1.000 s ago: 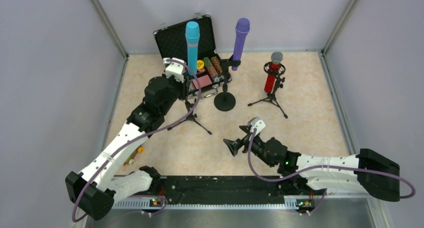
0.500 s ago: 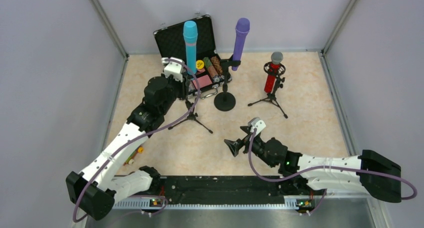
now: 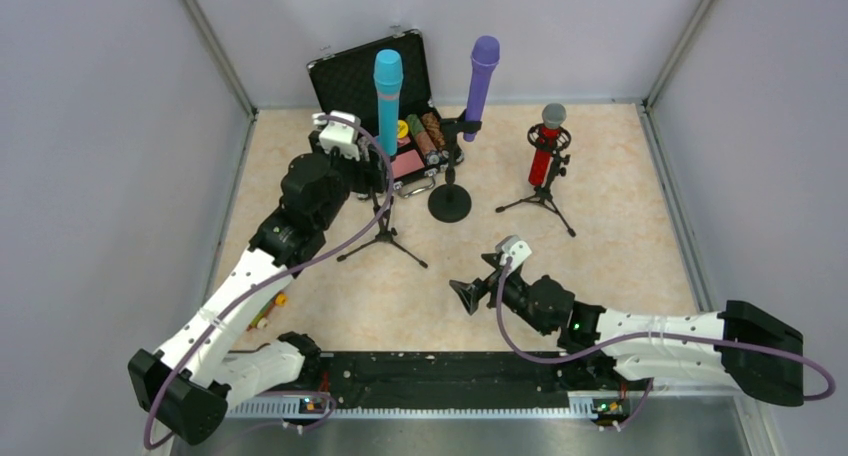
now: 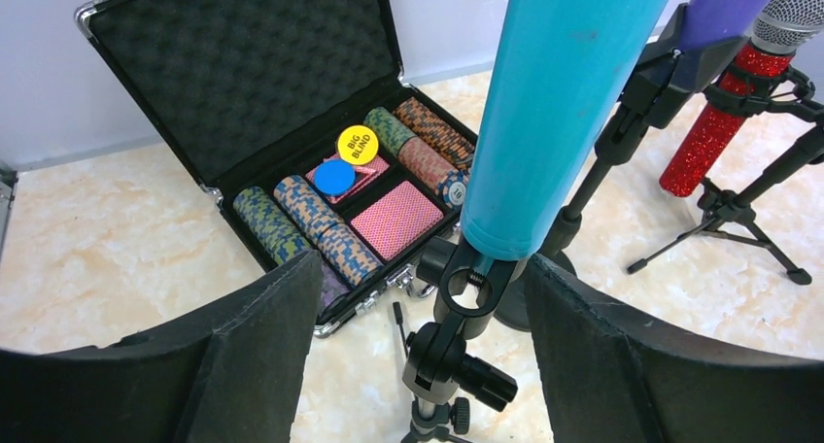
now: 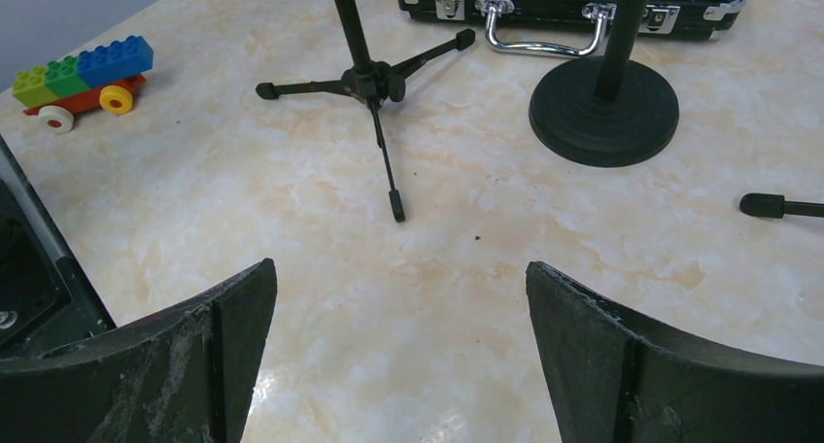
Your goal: Attach the microphones to the stand
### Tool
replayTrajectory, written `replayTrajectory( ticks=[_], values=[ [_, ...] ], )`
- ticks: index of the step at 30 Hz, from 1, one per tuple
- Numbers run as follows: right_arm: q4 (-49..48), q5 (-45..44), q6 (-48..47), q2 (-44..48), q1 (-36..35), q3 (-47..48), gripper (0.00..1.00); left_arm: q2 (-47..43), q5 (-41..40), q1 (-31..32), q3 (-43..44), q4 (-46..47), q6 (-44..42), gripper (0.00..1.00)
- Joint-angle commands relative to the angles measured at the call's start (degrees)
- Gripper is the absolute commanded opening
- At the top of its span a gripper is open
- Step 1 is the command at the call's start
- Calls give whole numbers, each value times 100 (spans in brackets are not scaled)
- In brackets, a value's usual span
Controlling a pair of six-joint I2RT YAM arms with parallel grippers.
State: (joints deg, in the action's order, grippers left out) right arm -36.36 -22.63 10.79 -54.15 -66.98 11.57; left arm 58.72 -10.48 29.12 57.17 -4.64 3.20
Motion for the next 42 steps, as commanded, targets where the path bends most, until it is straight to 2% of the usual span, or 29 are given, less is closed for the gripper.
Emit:
replayTrajectory(
  ticks=[1,7,16,21,25,31,36,42],
  values=[
    [-35,-38,76,197,16,90,96,-214,6,-22,234,208,161,81],
    [167,-3,81,242,12,196,96,-466,274,-21,317,89,420,83],
    [781,76,179,511,16,593,99,-874,1013,-24,548,-695,936,89],
    [1068,574,383,518,129,843,99,-1110,1617,-23,405,-1318,1107,93],
    [1217,1154,700,496,412,942,99,-1407,1740,-29,58,-1769,1193,94],
    [1235,2090,1334,629,1252,770,99,-1711,1142,-21,-358,-2506,1073,94],
    [1493,2544,1599,932,2036,594,99,-1688,71,-29,-673,-3022,1083,95],
    [2274,2513,1436,1472,2701,601,99,-1297,-904,-66,-1165,-3036,1381,98]
  ],
)
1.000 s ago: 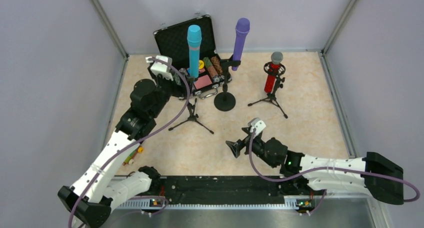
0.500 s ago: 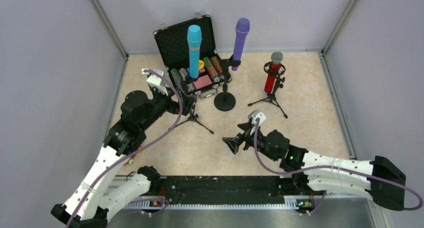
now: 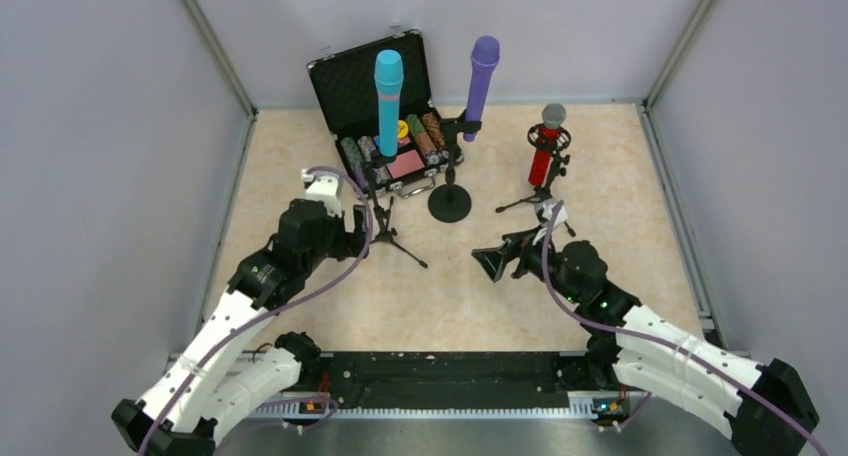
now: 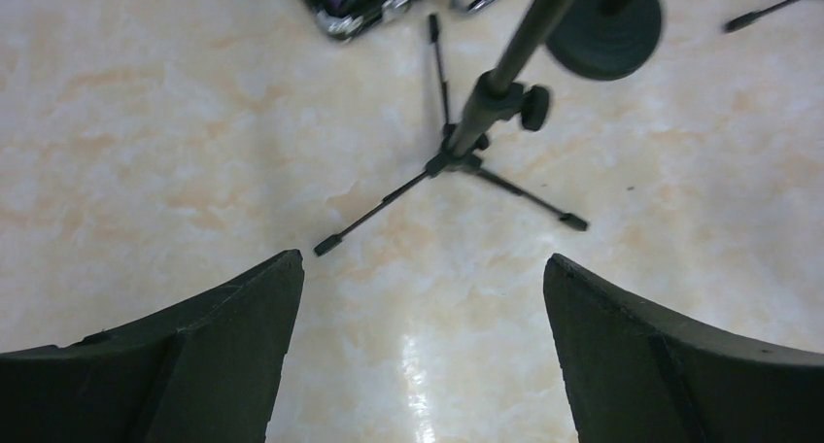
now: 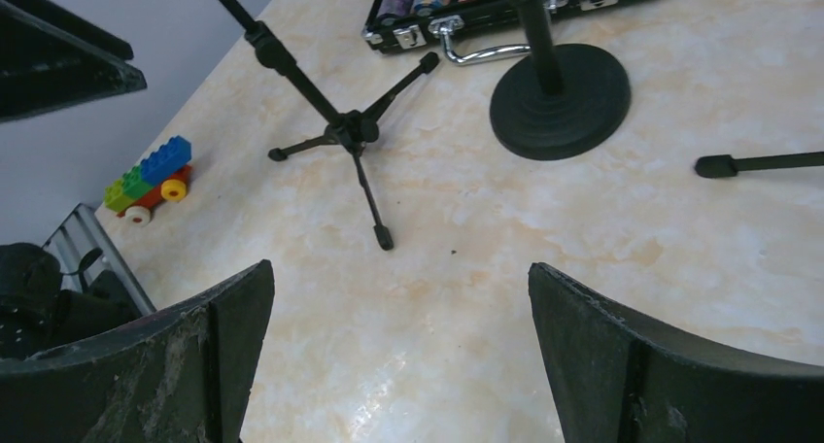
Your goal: Attach the microphones to the stand
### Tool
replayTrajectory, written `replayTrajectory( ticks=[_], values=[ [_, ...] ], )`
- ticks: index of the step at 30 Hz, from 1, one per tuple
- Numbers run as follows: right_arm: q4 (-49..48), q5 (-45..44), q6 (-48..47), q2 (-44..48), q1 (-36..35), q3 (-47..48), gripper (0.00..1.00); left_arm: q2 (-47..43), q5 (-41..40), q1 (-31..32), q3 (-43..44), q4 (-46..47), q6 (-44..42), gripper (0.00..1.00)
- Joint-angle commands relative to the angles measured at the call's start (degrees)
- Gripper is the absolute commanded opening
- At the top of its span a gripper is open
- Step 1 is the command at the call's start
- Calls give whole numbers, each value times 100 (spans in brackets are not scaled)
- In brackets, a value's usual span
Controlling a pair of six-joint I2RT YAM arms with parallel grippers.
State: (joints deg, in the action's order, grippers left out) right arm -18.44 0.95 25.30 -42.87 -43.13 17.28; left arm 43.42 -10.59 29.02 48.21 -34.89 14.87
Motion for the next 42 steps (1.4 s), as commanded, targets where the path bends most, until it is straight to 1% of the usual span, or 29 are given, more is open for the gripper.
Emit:
replayTrajectory(
  ticks=[1,3,6,11,13,17,19,21,24,27,28,31,34,36,37,39,42],
  values=[
    [598,90,-71,429,378,52,99,279,-1097,-81,-439,115,233,99],
    [812,-59,-154,580,511,69,99,196,-1514,-108,-785,592,219,99],
    [1105,-325,-227,677,732,157,99,-104,-2001,-176,-1412,1611,91,99],
    [1327,-239,-240,489,1287,302,99,-240,-2493,-447,-1953,2786,-148,99],
    [1506,-296,-285,279,1497,451,99,-186,-2493,-582,-2065,3242,-317,99],
    [1908,-766,-595,-223,1750,919,99,67,-1976,-1165,-2259,4015,-485,99],
    [1962,-1104,-830,-351,1786,1011,99,134,-1734,-1444,-2452,4484,-519,99],
    [1898,-1667,-1068,-423,1795,990,99,235,-1622,-1694,-2774,5027,-575,99],
    [1435,-2179,-1373,-484,1798,746,99,425,-1453,-2063,-3121,5759,-662,99],
    [781,-2422,-1565,-502,1804,298,99,626,-1338,-2266,-3565,6969,-787,99],
    [478,-2447,-1659,-503,1812,114,99,731,-1289,-2329,-3680,7238,-854,99],
    [-38,-2354,-2070,-519,1829,-61,99,1129,-1099,-2439,-3832,7834,-1073,99],
    [-646,-2417,-2444,-568,1846,-279,99,1740,-873,-2554,-4031,8820,-1232,99],
    [-1176,-2484,-2738,-599,1886,-592,99,2218,-706,-2616,-4110,9449,-1344,99],
    [-1472,-2528,-2756,-624,1925,-766,99,2378,-591,-2620,-4093,9642,-1390,99],
    [-2244,-2361,-2752,-714,2085,-1146,99,2501,-294,-2664,-4040,9690,-1337,99],
    [-3241,-2063,-2651,-1105,2418,-1498,99,2903,-21,-2726,-4095,10303,-1352,99]
  ],
)
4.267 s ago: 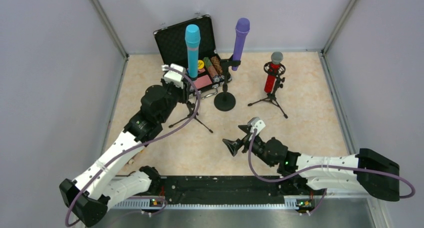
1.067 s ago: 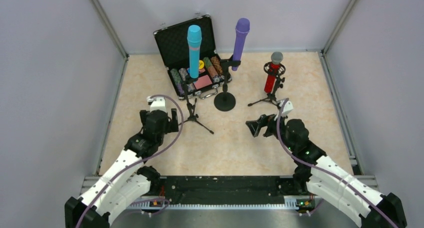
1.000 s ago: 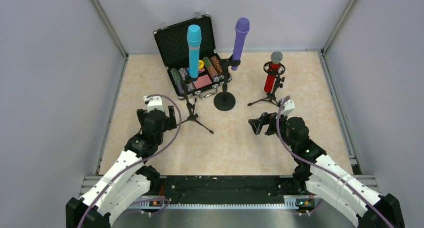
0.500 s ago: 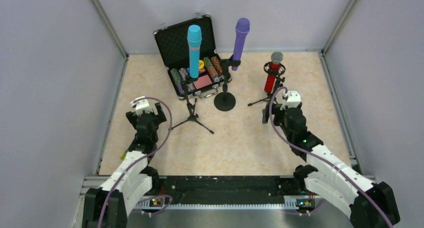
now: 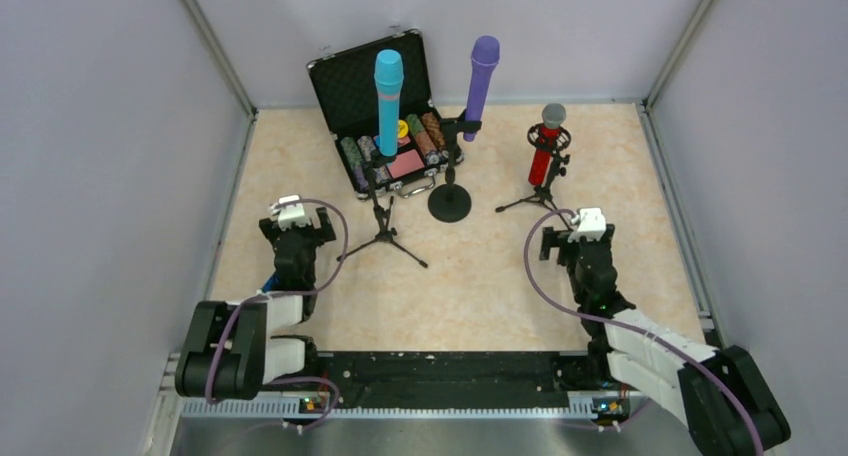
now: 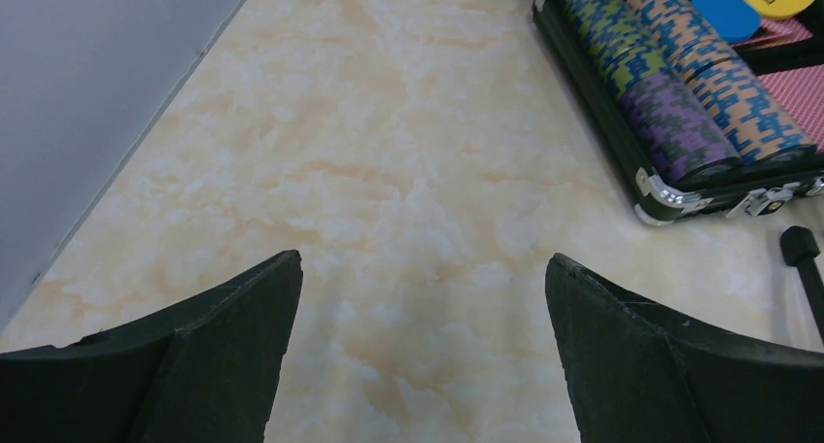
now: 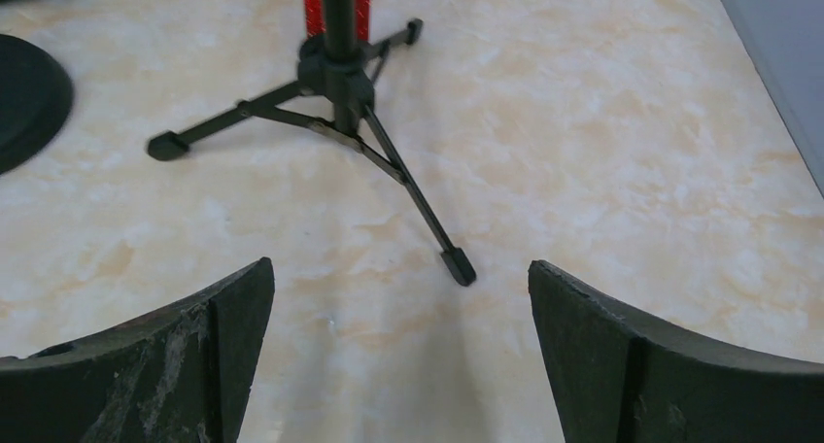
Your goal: Attach the microphones to the stand
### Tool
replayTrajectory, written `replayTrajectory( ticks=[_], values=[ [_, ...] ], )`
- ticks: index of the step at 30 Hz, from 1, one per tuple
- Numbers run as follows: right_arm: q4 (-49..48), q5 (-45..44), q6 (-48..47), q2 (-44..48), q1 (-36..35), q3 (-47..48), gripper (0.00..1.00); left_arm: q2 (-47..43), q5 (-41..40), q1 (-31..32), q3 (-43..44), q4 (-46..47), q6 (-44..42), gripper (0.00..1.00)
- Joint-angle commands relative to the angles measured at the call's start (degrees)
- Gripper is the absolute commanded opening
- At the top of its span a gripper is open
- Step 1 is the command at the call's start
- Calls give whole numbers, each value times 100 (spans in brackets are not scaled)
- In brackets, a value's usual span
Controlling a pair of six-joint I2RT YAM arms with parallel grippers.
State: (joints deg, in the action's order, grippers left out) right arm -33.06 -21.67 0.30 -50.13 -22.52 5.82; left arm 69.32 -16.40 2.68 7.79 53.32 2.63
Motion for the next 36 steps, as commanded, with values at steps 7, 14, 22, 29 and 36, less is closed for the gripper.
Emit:
replayTrajectory(
  ticks=[7,14,22,29,36],
  values=[
    [-2833,669,-74,-1580,810,-84,99,1591,961,-197,128,2575,-411,99],
    [-2029,1327,227,-2283,1255,750,99,1326,318,-187,899,639,-36,99],
    [-2923,1316,136,-1567,1253,-99,96,1396,472,-221,925,671,-96,99],
    [-3927,834,-533,-1412,1251,-701,92,1400,477,-222,938,650,-96,99],
    [-6419,318,-746,-3827,1202,-661,99,1399,473,-222,935,647,-96,99]
  ],
)
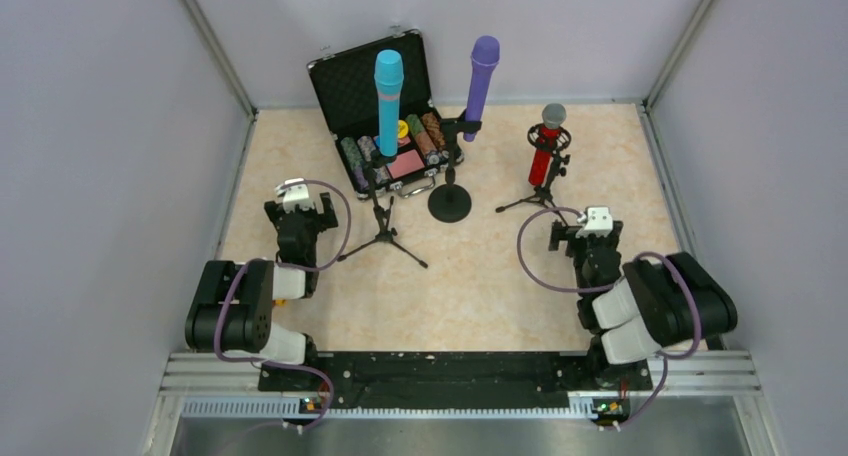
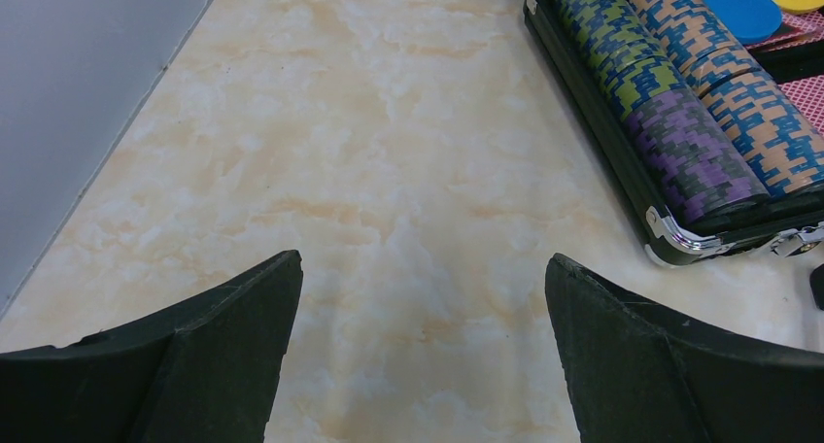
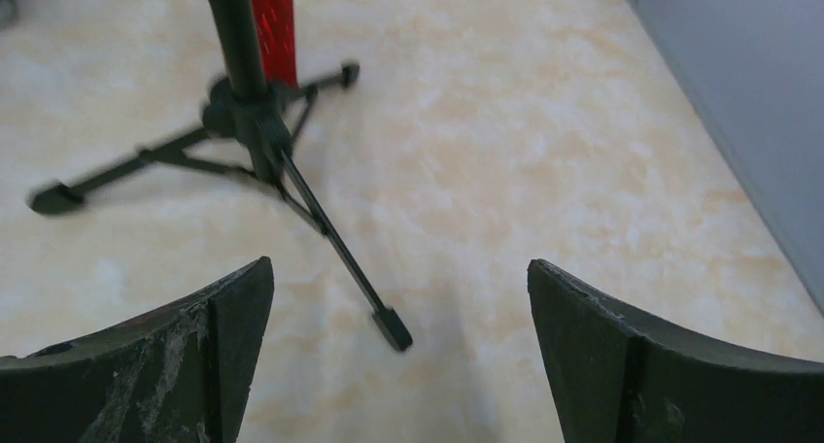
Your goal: Attach the microphones to the stand
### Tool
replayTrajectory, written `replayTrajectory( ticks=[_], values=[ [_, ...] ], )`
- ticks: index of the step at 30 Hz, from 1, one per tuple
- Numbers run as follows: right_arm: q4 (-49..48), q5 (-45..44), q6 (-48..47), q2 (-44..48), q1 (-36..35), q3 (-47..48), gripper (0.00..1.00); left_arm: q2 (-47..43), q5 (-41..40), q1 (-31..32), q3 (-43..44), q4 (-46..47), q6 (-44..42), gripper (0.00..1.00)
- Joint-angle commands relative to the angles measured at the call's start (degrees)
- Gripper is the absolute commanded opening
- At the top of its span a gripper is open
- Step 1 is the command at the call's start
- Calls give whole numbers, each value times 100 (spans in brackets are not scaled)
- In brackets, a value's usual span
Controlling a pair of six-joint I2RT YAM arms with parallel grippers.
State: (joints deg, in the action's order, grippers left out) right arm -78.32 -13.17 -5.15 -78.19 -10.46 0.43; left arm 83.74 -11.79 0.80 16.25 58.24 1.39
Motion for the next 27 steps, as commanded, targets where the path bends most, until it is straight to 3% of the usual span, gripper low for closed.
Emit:
replayTrajectory(
  ticks=[1,3,9,14,27],
  values=[
    [-1434,-550,-124,-765,5,-88,99,-47,15,-30,89,161,28,99],
    [-915,-529,-40,-630,58,164,99,-47,16,-36,89,157,28,99],
    [-1002,-1074,96,-740,64,228,99,-44,12,-35,89,153,28,99],
    [-532,-1321,234,-684,65,442,99,-42,10,-30,89,161,28,99],
    [-544,-1328,239,-688,65,441,99,-65,56,-33,67,166,-20,99]
  ],
)
